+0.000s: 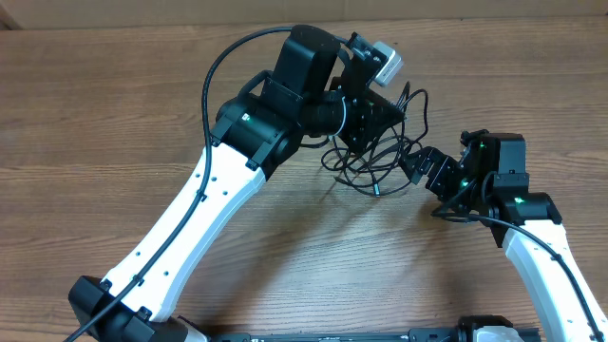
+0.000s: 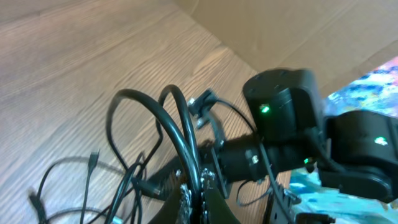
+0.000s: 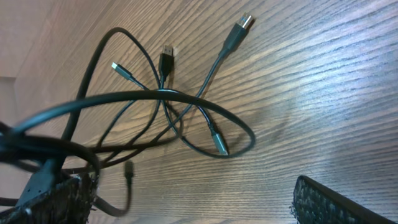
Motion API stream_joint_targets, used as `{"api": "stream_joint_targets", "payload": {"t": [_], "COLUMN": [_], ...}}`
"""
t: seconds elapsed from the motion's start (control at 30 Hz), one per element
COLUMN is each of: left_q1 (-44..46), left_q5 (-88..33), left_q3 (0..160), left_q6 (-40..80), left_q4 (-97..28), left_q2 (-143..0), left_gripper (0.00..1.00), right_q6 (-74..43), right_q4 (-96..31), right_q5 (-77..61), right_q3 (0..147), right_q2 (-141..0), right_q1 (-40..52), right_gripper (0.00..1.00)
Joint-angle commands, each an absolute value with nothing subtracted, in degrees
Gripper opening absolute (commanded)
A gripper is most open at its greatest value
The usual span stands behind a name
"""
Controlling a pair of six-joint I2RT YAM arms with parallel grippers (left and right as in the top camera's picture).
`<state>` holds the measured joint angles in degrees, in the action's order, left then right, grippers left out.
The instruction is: Untangle cables
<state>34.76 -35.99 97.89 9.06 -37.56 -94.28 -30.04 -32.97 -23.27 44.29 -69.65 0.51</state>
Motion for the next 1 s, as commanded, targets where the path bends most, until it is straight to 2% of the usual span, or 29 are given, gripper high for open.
{"api": "stream_joint_targets", "payload": {"t": [0.0, 0.97], "left_q1": [34.41, 32.58], "left_q5": [-32.95, -29.41], "left_q3": [99.31, 99.31], "left_q6": [7.49, 7.25], "left_q4": [-38.79, -38.96], "left_q2": [-93.45, -93.47], "left_gripper": [0.04, 0.04], "right_q6": [-30.17, -30.2], "right_q4": [-32.67, -32.67], "right_q5": [-22.94, -22.94], "right_q3": [45.34, 45.34], "right_q2": [-69.47, -69.47], "right_q1": [0.64, 0.64], "right_gripper": [1.0, 1.0]}}
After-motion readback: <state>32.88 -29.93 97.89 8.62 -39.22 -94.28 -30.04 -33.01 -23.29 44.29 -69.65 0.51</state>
